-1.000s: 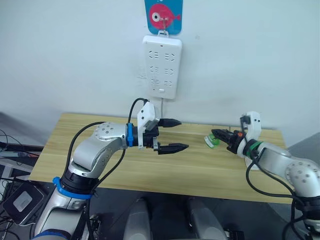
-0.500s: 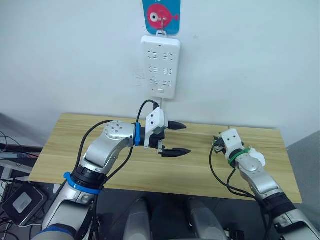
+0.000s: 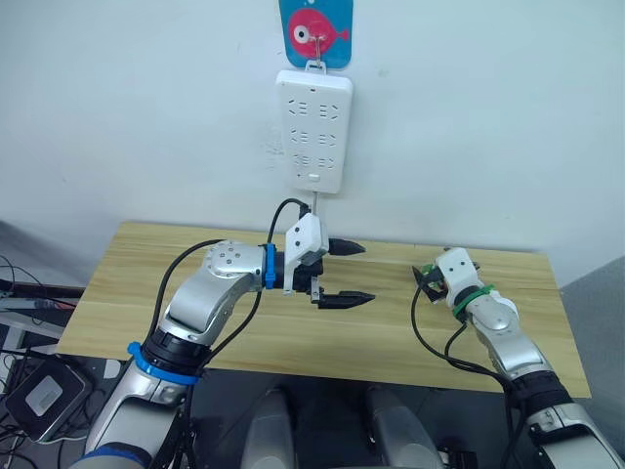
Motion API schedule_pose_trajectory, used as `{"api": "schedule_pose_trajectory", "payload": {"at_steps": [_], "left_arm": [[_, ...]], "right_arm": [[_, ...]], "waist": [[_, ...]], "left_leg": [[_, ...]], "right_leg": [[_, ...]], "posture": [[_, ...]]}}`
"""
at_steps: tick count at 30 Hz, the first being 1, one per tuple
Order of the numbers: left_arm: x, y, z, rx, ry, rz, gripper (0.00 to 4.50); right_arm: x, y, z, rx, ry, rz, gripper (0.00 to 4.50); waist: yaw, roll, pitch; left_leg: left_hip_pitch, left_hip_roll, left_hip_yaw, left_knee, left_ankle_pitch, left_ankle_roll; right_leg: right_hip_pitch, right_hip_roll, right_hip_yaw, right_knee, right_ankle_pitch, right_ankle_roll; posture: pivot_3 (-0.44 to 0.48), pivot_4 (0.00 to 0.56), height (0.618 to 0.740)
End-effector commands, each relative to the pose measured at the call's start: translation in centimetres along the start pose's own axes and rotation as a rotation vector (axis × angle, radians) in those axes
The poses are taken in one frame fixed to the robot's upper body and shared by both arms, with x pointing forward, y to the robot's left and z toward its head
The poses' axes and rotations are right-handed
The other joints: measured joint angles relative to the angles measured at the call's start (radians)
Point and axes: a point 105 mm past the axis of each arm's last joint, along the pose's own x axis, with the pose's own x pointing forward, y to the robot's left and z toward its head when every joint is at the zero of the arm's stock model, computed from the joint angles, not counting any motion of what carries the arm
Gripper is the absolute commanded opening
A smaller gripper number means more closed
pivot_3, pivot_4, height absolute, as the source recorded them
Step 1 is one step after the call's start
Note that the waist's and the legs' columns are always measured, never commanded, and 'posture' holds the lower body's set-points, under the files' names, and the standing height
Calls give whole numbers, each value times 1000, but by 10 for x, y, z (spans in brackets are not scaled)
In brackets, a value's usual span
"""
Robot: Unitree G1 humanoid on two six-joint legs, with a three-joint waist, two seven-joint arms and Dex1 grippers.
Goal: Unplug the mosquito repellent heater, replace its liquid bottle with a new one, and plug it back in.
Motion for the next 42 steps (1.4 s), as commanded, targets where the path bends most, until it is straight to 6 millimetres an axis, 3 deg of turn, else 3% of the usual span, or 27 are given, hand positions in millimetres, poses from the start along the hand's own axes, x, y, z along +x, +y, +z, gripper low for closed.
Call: {"api": "schedule_pose_trajectory", "payload": {"at_steps": [1, 3, 6, 10, 15, 20, 24, 31, 40, 42], "left_arm": [[-15, 5, 5, 5, -31, 110, 4500], [-27, 10, -6, -31, -37, 241, 4500], [-57, 19, -37, -71, -35, 574, 4500], [-101, 23, -73, -83, -3, 1001, 4500], [-140, 18, -121, -185, 27, 1339, 4500], [-127, 29, -143, -188, 17, 1320, 4500], [-126, 56, -154, -171, -8, 1326, 4500], [-123, 85, -161, -170, -14, 1349, 4500], [-126, 99, -161, -169, 3, 1358, 4500], [-129, 101, -161, -174, -1, 1371, 4108]], "right_arm": [[-11, -21, 52, -19, -170, -21, 4465], [-19, -20, 86, -15, -260, 29, 4465], [-31, 20, 128, 42, -327, 320, 4465], [-47, 68, 150, 25, -309, 692, 4465], [-43, 98, 167, 44, -278, 895, 4465], [-33, 108, 177, 29, -273, 917, 4465], [-37, 115, 184, 24, -267, 946, 4465], [-49, 111, 186, 5, -230, 971, 4465], [-53, 105, 199, 35, -216, 960, 4465], [-53, 105, 201, 58, -219, 955, 4500]], "waist": [[0, 0, 0], [-2, 0, 0], [-5, 0, 0], [5, -1, 1], [28, -3, 2], [43, -8, 10], [54, -9, 22], [49, -11, 37], [26, -11, 48], [25, -11, 48]], "left_leg": [[0, 0, 0, 0, 0, 0], [1, 0, 0, 0, 0, 0], [2, 1, 0, 0, 0, 0], [3, 1, -1, 0, 0, 0], [3, 0, 0, 2, 1, 1], [3, -1, 0, 2, 3, 2], [2, -1, 0, 1, 4, 2], [1, 0, -1, -2, 3, 1], [0, 0, -1, -3, 3, 1], [0, 0, -2, -3, 3, 1]], "right_leg": [[0, 0, 0, 1, 0, 0], [0, 0, 0, 2, 0, 0], [0, 0, 1, 3, 0, 0], [1, 0, 0, 3, 0, 0], [1, -1, 1, 3, 0, 0], [1, -1, 1, 3, -2, 4], [0, -1, 0, 2, -2, 3], [-1, -1, -2, 1, 0, 0], [-1, -1, -3, -2, 0, 0], [-1, -1, -3, -2, 0, 0]], "posture": [[-24, 258, 740], [-31, 270, 740], [-32, 278, 740], [0, 291, 740], [38, 315, 740], [52, 338, 740], [27, 353, 740], [-15, 366, 740], [-38, 371, 740], [-38, 371, 740]]}}
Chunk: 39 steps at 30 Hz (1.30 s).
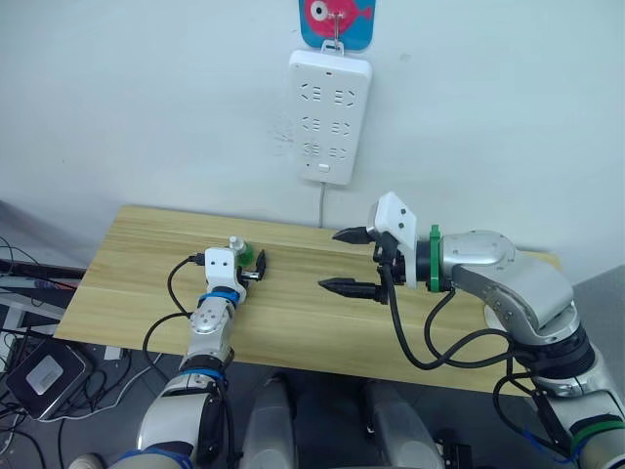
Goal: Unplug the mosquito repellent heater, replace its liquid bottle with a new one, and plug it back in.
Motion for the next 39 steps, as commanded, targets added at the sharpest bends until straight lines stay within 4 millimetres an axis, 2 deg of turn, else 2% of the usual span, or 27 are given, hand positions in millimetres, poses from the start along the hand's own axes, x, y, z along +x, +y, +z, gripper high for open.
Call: {"api": "schedule_pose_trajectory", "payload": {"at_steps": [1, 6, 7, 12, 13, 16, 18, 20, 23, 25, 27, 32, 38, 39], "left_arm": [[0, 10, 5, -6, -27, 31, 3933], [-1, 11, 7, -4, -36, 25, 2349], [-1, 11, 7, -2, -38, 22, 2251], [3, 6, 20, 35, -75, -53, 2252], [5, 0, 27, 69, -94, -111, 2252], [7, -38, 68, 220, -197, -416, 2252], [-2, -62, 87, 255, -222, -615, 2252], [-23, -86, 99, 276, -188, -867, 2252], [-57, -105, 110, 270, -104, -1164, 2252], [-68, -110, 114, 262, -56, -1274, 2252], [-72, -111, 116, 264, -26, -1333, 2252], [-63, -115, 131, 273, -36, -1366, 2252], [-59, -116, 135, 272, -46, -1382, 2252], [-60, -116, 134, 272, -46, -1386, 2252]], "right_arm": [[-3, 5, 16, -15, -60, 4, 4500], [-5, -1, 16, -1, -66, -24, 4500], [-6, -2, 15, 1, -67, -30, 4500], [-8, -7, 11, 16, -73, -61, 4500], [-9, -8, 9, 14, -72, -69, 4500], [-10, -11, 1, -14, -62, -78, 4500], [-10, -11, 0, -11, -75, -73, 4500], [-6, -10, -1, 1, -96, -59, 4500], [3, -6, -2, 16, -127, -43, 4500], [10, -7, -1, 37, -161, -61, 4500], [16, -7, 1, 48, -185, -76, 4500], [25, -5, 3, 59, -222, -90, 4500], [29, -5, 1, 51, -232, -105, 4500], [29, -6, 1, 52, -238, -110, 4316]], "waist": [[-1, 0, 1], [-1, 0, 6], [-1, 0, 6], [-1, -1, 8], [0, -1, 8], [6, -1, 8], [6, -1, 8], [4, -1, 8], [-5, -1, 8], [-6, 0, 8], [-7, 0, 8], [0, -1, 8], [-2, -1, 8], [-2, -1, 8]], "left_leg": [[0, 0, 0, 0, 0, 0], [0, 0, 0, 0, 0, 0], [0, 0, 0, 0, 0, 0], [0, 0, 0, -1, 0, 0], [0, 0, 0, -1, 0, 0], [-1, 0, 0, -2, 0, -1], [-1, 0, 0, -2, 1, -3], [-1, 0, 0, -2, 1, -4], [0, 1, 0, -4, 1, -4], [0, 2, -2, -5, 1, -4], [0, 2, -3, -5, 1, -4], [-2, 1, -3, -2, 1, -4], [-3, 1, -3, -2, 1, -4], [-3, 1, -3, -3, 1, -4]], "right_leg": [[0, 0, 0, 0, 0, 0], [0, 0, 0, -1, 0, 0], [0, 0, 0, -1, 0, 0], [0, 0, 0, -1, 0, 0], [0, 0, 0, -1, 0, 1], [0, 0, -1, -2, 0, 0], [0, 0, -1, -2, 0, 0], [0, -1, -1, -2, 0, 0], [-1, 0, -1, -2, 0, 0], [-1, 1, -2, -1, 0, -1], [-1, 2, -2, -1, -1, -1], [-1, 2, -2, -2, -1, -1], [-2, 1, -2, -2, -1, -1], [-3, 1, -3, -2, -1, -1]], "posture": [[-34, 370, 740], [-28, 367, 740], [-27, 366, 740], [-13, 353, 740], [-9, 350, 740], [9, 340, 740], [15, 337, 740], [23, 326, 740], [18, 316, 740], [11, 312, 740], [0, 307, 740], [-24, 302, 740], [-37, 302, 740], [-37, 302, 740]]}}
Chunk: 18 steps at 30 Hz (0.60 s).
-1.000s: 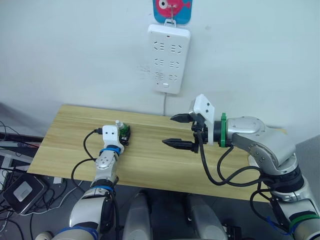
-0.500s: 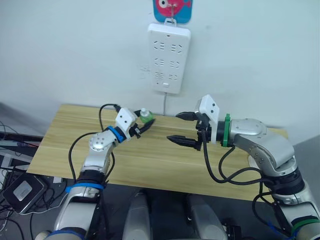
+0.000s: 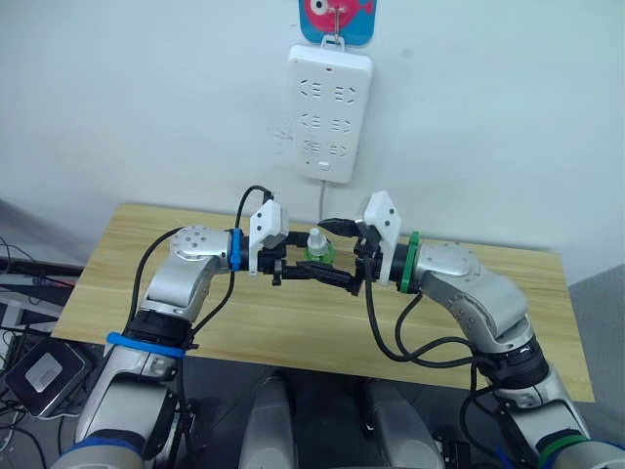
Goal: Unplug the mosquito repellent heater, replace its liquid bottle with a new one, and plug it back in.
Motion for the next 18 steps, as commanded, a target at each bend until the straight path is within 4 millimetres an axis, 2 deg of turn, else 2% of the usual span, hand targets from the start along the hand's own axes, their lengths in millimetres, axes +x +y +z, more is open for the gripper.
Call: {"api": "schedule_pose_trajectory", "payload": {"at_steps": [1, 3, 10, 14, 18], "left_arm": [[2, -2, 8, 34, -23, -25, 2252], [1, -5, 5, 38, -15, -34, 2252], [-2, -9, 4, 38, -17, -28, 2252], [-1, -17, 6, 43, -26, -48, 2252], [3, -41, 14, 80, -36, -158, 2252]], "right_arm": [[1, 2, 6, -19, -41, -5, 4120], [1, 1, 7, -17, -48, -7, 3614], [-2, 5, 4, -14, -38, 32, 1069], [-4, 12, 8, -3, -47, 110, 1016], [-11, 34, 28, -15, -78, 391, 1016]], "waist": [[0, 0, 0], [-1, 0, 0], [0, 0, 0], [0, 0, 0], [2, 0, 0]], "left_leg": [[0, 0, 0, 0, 0, 0], [0, 1, 0, 0, 0, 0], [-1, 0, 0, 0, 0, 0], [-1, 0, 0, 0, 0, 0], [-1, 0, -1, 0, 0, 0]], "right_leg": [[0, 0, 0, 0, 0, 0], [-1, 0, 0, 0, 0, 0], [0, 0, 0, 0, 0, 0], [0, 0, 0, 1, 0, 0], [0, 0, 0, 0, 0, 0]], "posture": [[-36, 300, 740], [-36, 300, 740], [-10, 303, 740], [12, 302, 740], [39, 298, 740]]}}
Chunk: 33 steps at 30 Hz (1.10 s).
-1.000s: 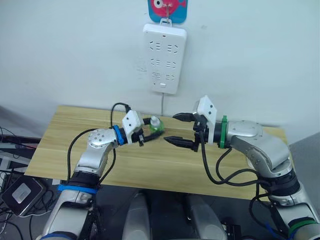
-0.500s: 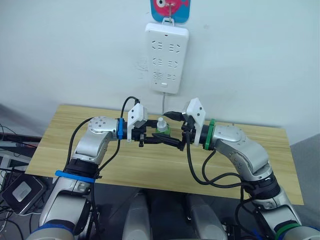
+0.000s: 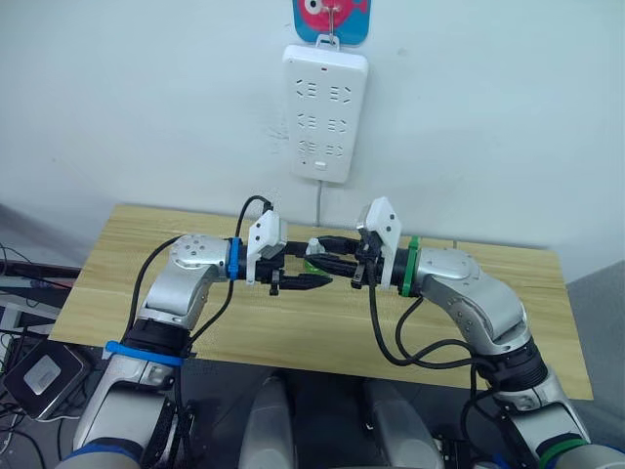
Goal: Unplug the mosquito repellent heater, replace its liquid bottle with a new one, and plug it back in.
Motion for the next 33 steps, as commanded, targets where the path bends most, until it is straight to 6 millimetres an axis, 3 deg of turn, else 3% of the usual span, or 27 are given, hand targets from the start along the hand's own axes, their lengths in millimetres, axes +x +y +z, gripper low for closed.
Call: {"api": "schedule_pose_trajectory", "payload": {"at_steps": [1, 5, 10, 20, 24, 29, 33], "left_arm": [[6, -26, 19, 82, -30, -138, 2252], [9, -50, 21, 95, -16, -250, 2252], [7, -57, 16, 89, 4, -277, 2252], [-2, -22, 5, 98, 29, -97, 2252], [-2, -10, 3, 83, 26, -24, 2252], [1, 8, 6, 81, 4, 69, 2252], [3, 12, 8, 83, -2, 82, 2252]], "right_arm": [[-5, 28, 33, -72, -72, 310, 1016], [-15, 32, 30, -115, -3, 558, 1016], [-20, 26, 23, -185, 47, 624, 1016], [-69, -9, 9, -182, 148, 332, 4441], [-58, -3, 5, -179, 109, 193, 4478], [-23, -1, 7, -179, -11, -43, 4478], [-4, 5, 8, -153, -59, -120, 4478]], "waist": [[1, 0, 0], [2, 0, 0], [8, 0, 0], [30, 0, 0], [26, 0, 0], [14, 0, -1], [7, 0, -1]], "left_leg": [[0, 0, 0, 0, 0, 0], [1, 0, -2, 1, 0, 0], [0, 0, -5, 1, 0, 0], [-1, -1, -8, 4, 0, 0], [-3, -1, -10, 4, 0, 0], [-4, 0, -15, 4, 3, -4], [-5, -1, -19, 4, 5, -7]], "right_leg": [[0, 0, 0, 0, 0, 0], [2, 0, -2, 0, 0, 0], [2, 0, -5, 0, 0, 0], [3, 0, -8, 0, 0, -1], [3, 0, -9, 1, 0, -1], [2, 0, -14, 3, 1, -1], [2, 0, -18, 5, 1, -2]], "posture": [[46, 296, 740], [77, 278, 740], [88, 274, 740], [36, 263, 740], [25, 258, 740], [18, 255, 740], [20, 250, 740]]}}
